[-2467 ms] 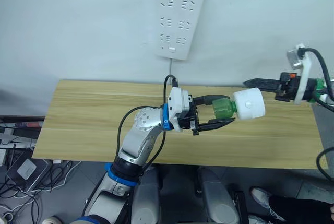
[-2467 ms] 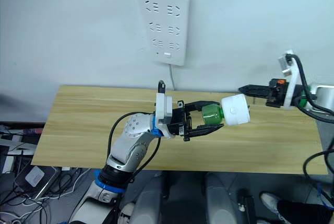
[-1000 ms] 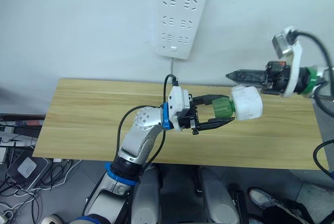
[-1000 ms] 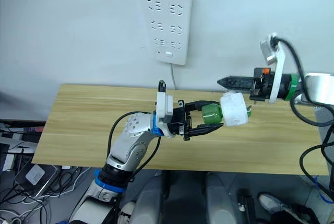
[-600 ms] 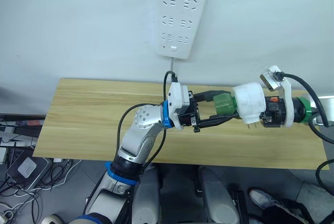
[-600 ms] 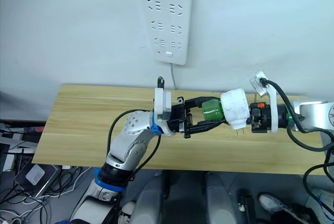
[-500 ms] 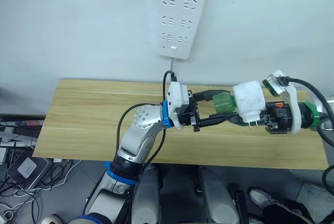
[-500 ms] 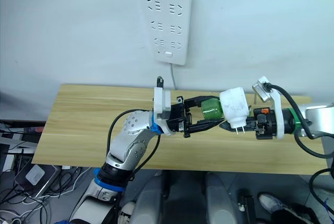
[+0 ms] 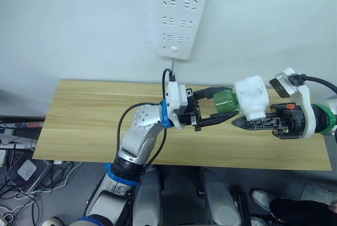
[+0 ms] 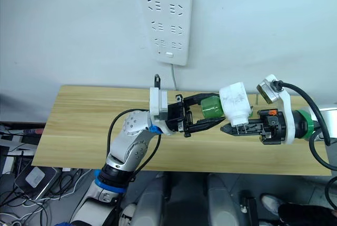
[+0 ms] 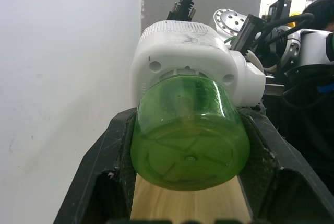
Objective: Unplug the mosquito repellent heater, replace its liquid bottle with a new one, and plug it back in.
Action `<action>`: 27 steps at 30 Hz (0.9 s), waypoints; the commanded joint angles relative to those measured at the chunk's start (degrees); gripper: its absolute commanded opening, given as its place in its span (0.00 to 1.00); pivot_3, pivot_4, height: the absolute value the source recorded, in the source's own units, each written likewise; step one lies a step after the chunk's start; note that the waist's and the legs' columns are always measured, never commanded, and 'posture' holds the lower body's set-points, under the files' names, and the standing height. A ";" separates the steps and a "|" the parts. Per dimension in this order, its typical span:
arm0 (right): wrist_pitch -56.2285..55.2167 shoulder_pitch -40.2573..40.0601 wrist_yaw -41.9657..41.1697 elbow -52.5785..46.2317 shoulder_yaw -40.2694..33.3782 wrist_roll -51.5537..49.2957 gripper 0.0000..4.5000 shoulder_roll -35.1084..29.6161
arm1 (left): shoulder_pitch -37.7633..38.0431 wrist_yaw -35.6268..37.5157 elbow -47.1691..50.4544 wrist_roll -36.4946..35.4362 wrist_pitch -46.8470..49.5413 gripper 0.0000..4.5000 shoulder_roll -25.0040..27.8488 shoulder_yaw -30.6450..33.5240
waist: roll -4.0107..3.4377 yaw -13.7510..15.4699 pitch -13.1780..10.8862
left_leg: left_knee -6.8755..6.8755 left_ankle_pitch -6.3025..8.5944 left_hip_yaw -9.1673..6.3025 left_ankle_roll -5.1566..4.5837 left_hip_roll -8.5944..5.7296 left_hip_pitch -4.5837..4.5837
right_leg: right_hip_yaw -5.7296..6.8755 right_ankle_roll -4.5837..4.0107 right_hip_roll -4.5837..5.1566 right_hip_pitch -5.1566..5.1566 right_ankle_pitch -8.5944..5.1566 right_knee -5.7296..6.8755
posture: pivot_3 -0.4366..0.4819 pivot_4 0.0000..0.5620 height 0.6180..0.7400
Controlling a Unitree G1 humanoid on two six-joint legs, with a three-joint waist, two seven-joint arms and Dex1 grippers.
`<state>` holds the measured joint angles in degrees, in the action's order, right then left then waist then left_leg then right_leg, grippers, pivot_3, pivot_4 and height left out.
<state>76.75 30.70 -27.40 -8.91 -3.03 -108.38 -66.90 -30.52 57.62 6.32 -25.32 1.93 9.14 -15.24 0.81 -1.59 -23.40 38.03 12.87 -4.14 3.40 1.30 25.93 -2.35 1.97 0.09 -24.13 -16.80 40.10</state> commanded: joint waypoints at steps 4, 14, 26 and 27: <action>-7.17 -6.03 -1.80 -14.46 -5.49 15.93 0.01 -1.40 | 0.27 -0.21 -0.01 -1.97 8.82 0.50 1.71 -0.59 | -0.01 0.01 0.00 | -0.03 0.00 -0.04 0.01 0.00 0.02 | 0.03 0.00 0.00 0.00 0.00 -0.02 | 0.47 0.64 1.00; -62.43 -29.27 -31.77 -14.53 -7.95 75.36 0.51 -3.73 | -5.30 0.00 -2.83 -23.28 47.59 0.50 10.30 8.45 | -0.01 -0.04 0.02 | 0.01 -0.12 -0.03 0.21 0.02 -0.05 | 0.02 0.04 -0.05 0.00 -0.02 -0.01 | 0.46 0.64 1.00; -98.35 -16.73 -35.95 -6.70 -4.30 89.48 0.99 12.10 | -9.15 3.32 -7.85 -35.55 71.35 0.50 14.63 12.56 | 0.01 -0.50 0.04 | 0.09 -0.17 -0.01 0.30 0.04 -0.19 | 0.01 0.02 -0.03 0.01 -0.01 0.37 | 0.46 0.62 1.00; -98.37 -16.59 -37.38 -7.62 -3.48 88.49 0.99 12.17 | -9.61 3.14 -8.43 -35.80 71.98 0.50 14.32 12.80 | 0.01 -0.47 0.04 | 0.11 -0.17 -0.03 0.31 0.04 -0.20 | 0.03 0.02 -0.02 0.02 -0.01 0.41 | 0.46 0.62 1.00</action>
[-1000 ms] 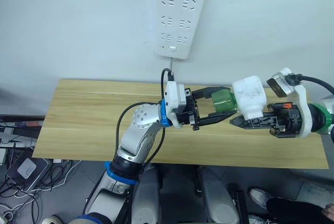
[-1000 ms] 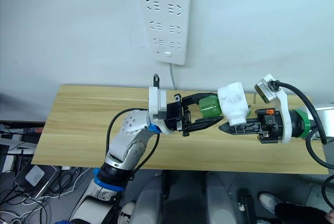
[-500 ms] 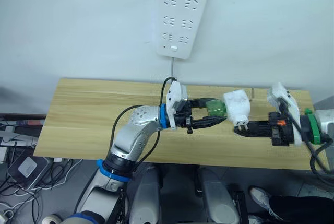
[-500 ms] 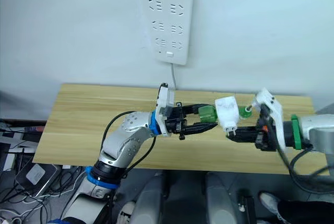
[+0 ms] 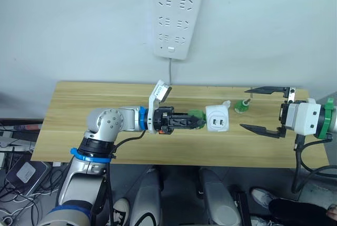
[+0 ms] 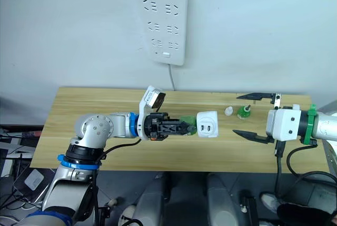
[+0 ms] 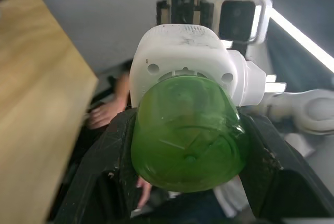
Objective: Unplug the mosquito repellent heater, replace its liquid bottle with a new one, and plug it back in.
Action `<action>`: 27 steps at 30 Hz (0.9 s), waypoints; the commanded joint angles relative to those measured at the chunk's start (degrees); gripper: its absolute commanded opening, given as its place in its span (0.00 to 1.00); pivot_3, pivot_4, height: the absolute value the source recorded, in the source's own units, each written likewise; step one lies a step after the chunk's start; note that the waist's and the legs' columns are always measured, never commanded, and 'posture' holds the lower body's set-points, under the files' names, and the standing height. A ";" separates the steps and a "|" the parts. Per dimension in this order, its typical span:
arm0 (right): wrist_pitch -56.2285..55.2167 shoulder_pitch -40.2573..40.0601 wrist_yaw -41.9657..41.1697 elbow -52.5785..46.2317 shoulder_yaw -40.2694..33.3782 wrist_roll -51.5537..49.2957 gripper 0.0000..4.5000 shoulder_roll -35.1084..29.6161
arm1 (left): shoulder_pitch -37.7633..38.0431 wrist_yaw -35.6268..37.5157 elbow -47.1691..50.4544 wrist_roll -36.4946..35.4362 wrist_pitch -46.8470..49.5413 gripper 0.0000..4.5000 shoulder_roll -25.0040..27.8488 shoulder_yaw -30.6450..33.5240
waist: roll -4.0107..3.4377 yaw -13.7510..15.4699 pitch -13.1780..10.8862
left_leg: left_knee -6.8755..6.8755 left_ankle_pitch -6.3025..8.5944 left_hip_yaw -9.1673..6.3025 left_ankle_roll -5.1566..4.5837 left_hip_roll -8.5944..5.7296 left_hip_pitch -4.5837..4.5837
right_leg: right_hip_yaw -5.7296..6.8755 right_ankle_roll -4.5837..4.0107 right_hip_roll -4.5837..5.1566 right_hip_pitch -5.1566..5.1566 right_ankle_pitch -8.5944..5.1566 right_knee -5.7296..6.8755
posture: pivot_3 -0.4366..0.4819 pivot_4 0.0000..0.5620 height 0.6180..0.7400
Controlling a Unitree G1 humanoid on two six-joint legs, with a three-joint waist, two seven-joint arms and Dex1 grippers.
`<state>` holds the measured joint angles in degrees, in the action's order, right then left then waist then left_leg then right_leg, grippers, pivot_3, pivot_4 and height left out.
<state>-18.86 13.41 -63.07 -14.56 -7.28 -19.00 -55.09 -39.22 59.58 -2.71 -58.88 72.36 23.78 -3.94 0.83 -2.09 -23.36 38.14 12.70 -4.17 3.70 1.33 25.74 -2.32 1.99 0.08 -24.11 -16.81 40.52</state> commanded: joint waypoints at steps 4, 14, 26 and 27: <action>-4.00 0.25 -5.33 -3.01 2.25 -2.02 0.99 -0.08 | -1.69 2.20 0.16 -2.07 1.77 0.50 -0.38 1.19 | 0.00 0.25 0.01 | 0.05 0.00 -0.04 0.00 -0.03 -0.03 | 0.03 0.00 0.03 -0.01 0.00 0.19 | 0.47 0.61 1.00; -0.95 3.79 -3.69 -5.80 4.75 -2.78 0.99 3.95 | -1.35 3.09 2.28 -2.14 0.50 0.50 -2.09 0.58 | 0.01 0.17 0.02 | 0.07 -0.08 -0.04 0.13 0.03 -0.15 | 0.00 -0.01 0.12 0.00 0.00 0.36 | 0.47 0.60 1.00; 1.84 3.72 -4.76 -7.69 5.88 -4.18 0.66 5.38 | -1.22 4.33 3.51 -2.12 1.62 0.50 -1.93 -0.39 | 0.03 0.20 0.04 | 0.08 -0.08 -0.05 0.13 0.02 -0.15 | 0.01 -0.01 0.14 0.00 0.01 0.38 | 0.47 0.60 1.00; 1.83 3.75 -4.85 -7.61 5.88 -4.21 0.66 5.44 | -1.21 4.56 3.60 -2.01 1.53 0.50 -1.84 -0.56 | 0.03 0.20 0.04 | 0.08 -0.08 -0.05 0.13 0.01 -0.15 | 0.01 -0.01 0.14 0.00 0.01 0.39 | 0.47 0.60 1.00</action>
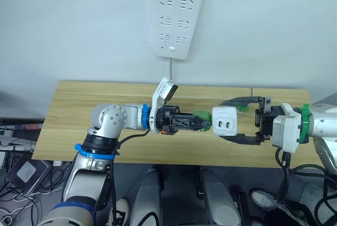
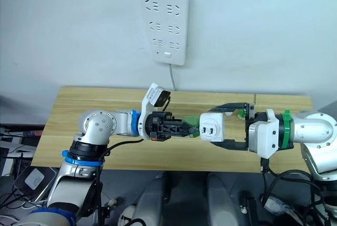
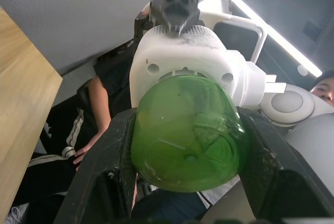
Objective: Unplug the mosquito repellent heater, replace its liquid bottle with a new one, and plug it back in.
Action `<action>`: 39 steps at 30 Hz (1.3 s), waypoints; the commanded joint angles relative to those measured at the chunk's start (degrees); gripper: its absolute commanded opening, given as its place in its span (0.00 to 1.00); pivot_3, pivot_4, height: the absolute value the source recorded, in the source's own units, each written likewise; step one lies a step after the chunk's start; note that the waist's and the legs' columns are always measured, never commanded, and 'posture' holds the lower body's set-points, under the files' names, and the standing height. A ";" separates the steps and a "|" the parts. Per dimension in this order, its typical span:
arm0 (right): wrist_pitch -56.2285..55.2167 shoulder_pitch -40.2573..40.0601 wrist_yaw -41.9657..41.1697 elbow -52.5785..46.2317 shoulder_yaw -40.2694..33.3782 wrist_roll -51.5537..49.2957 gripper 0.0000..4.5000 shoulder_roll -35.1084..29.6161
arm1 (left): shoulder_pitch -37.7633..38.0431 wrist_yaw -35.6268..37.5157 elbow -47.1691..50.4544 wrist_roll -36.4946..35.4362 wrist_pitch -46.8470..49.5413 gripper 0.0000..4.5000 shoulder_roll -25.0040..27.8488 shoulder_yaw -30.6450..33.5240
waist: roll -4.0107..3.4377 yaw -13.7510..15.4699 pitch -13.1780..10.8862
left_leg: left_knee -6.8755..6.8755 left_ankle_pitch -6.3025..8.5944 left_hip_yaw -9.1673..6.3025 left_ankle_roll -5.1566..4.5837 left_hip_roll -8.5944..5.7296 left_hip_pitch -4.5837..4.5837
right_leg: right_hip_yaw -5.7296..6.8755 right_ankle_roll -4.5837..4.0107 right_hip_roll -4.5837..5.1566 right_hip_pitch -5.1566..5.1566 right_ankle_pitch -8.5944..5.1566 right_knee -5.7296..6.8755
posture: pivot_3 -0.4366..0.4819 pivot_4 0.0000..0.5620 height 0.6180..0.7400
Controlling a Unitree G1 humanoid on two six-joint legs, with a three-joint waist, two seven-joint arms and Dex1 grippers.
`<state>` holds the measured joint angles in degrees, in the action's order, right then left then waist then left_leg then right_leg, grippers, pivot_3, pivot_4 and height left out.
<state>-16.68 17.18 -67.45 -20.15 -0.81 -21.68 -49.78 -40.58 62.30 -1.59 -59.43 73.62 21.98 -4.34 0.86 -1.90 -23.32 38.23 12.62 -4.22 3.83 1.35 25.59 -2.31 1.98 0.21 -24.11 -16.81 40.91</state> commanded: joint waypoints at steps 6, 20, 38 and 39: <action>7.83 -0.24 -0.43 -4.50 -1.18 -8.25 0.66 -0.85 | 1.43 6.03 5.15 3.39 -6.32 0.50 2.03 -3.92 | 0.00 -0.01 0.00 | 0.00 0.00 0.00 0.00 0.00 0.00 | 0.00 0.00 0.00 0.00 0.00 0.00 | 0.47 0.62 1.00; 18.29 -1.66 -1.00 -10.10 -2.83 -12.67 0.66 -1.38 | 1.24 7.71 3.72 7.17 -11.21 0.50 1.83 -5.38 | 0.00 0.00 0.00 | -0.01 0.00 -0.01 -0.02 0.00 0.00 | -0.01 -0.01 0.00 0.01 0.00 -0.01 | 0.46 0.63 1.00; 19.55 -2.62 -0.63 -9.39 -3.85 -10.48 0.66 -0.46 | -1.83 13.44 2.28 9.98 -13.71 1.00 7.32 -4.97 | 0.00 -0.03 0.00 | -0.01 0.00 -0.01 -0.02 0.01 0.00 | 0.00 -0.01 -0.02 -0.01 0.00 0.00 | 0.47 0.62 1.00; 19.62 -3.34 -0.64 -8.88 -4.20 -10.07 0.66 -0.75 | -2.62 14.87 1.68 11.08 -15.46 1.00 8.63 -4.73 | 0.00 0.00 0.00 | -0.01 -0.01 -0.02 -0.02 0.01 -0.01 | 0.01 -0.01 -0.02 0.00 0.00 0.01 | 0.47 0.62 1.00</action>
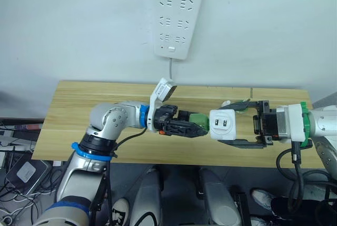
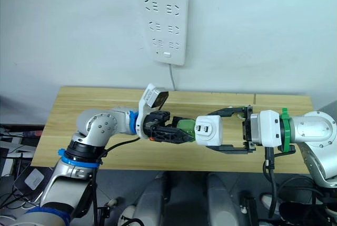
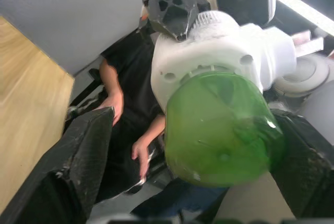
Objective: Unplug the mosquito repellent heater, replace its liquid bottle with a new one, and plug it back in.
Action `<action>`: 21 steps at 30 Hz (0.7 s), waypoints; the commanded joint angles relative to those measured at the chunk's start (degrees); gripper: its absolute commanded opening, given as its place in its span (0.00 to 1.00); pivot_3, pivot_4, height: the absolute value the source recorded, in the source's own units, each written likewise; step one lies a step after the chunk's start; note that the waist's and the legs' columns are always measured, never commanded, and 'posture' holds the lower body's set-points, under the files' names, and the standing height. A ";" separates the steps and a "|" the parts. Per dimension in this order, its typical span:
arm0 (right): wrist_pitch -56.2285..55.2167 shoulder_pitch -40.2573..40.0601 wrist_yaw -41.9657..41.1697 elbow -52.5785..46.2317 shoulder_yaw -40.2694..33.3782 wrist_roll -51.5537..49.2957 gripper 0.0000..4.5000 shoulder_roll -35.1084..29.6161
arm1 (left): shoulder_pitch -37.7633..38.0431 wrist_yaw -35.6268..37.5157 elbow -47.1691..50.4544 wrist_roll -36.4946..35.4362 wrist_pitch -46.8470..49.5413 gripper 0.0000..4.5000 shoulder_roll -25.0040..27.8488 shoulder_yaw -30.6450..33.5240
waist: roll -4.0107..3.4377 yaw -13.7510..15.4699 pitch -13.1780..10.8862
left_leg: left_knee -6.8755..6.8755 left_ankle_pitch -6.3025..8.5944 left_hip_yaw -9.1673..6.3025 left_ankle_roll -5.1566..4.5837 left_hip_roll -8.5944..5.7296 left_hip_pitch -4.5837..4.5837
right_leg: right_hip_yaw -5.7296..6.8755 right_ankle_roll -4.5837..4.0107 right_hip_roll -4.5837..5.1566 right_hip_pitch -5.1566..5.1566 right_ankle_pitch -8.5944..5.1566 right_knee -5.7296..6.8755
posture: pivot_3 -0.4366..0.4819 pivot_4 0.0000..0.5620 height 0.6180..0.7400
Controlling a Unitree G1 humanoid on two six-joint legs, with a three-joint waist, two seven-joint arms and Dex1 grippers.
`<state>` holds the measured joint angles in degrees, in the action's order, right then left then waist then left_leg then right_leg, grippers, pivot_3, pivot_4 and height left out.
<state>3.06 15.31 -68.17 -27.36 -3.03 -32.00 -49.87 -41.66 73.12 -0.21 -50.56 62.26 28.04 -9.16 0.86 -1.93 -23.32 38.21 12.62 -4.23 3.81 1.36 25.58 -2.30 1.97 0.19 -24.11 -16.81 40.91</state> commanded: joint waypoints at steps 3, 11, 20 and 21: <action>2.46 -3.98 1.77 -0.94 -2.92 1.06 0.66 -1.52 | -2.90 8.25 -0.23 6.89 -11.37 1.00 6.37 -0.34 | 0.00 0.07 0.00 | -0.01 0.00 0.01 0.00 -0.03 0.00 | 0.00 0.00 -0.01 0.00 0.00 -0.01 | 0.47 0.62 1.00; 43.12 -2.30 27.60 -4.11 -7.56 -14.88 0.66 -1.89 | 2.09 1.96 4.42 28.73 -46.73 1.00 4.75 -3.19 | 0.01 0.12 0.02 | -0.03 0.00 0.03 0.01 0.01 0.02 | -0.02 -0.01 0.12 -0.01 0.00 -0.05 | 0.48 0.60 1.00; 71.59 5.29 58.22 -0.39 -14.96 -41.65 0.66 5.19 | 8.72 -17.22 5.37 54.01 -75.05 1.00 -1.73 -9.81 | 0.10 0.04 0.09 | -0.04 0.01 0.06 -0.05 -0.03 0.14 | -0.06 -0.01 0.12 -0.09 0.00 -0.08 | 0.48 0.58 1.00; 72.48 6.10 61.05 0.24 -15.08 -44.30 0.66 5.45 | 8.88 -18.46 5.37 55.81 -75.94 1.00 -2.37 -10.87 | 0.11 0.12 0.09 | -0.04 0.02 0.06 -0.06 -0.02 0.14 | -0.05 -0.01 0.12 -0.09 0.00 -0.08 | 0.48 0.57 1.00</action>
<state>73.81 20.49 -11.70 -26.97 -15.70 -70.71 -44.44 -33.09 57.02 2.76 2.28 -10.73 26.39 -18.66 0.96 -1.81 -23.22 38.17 12.65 -4.17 3.68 1.32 25.73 -2.35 1.96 0.30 -24.21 -16.81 40.84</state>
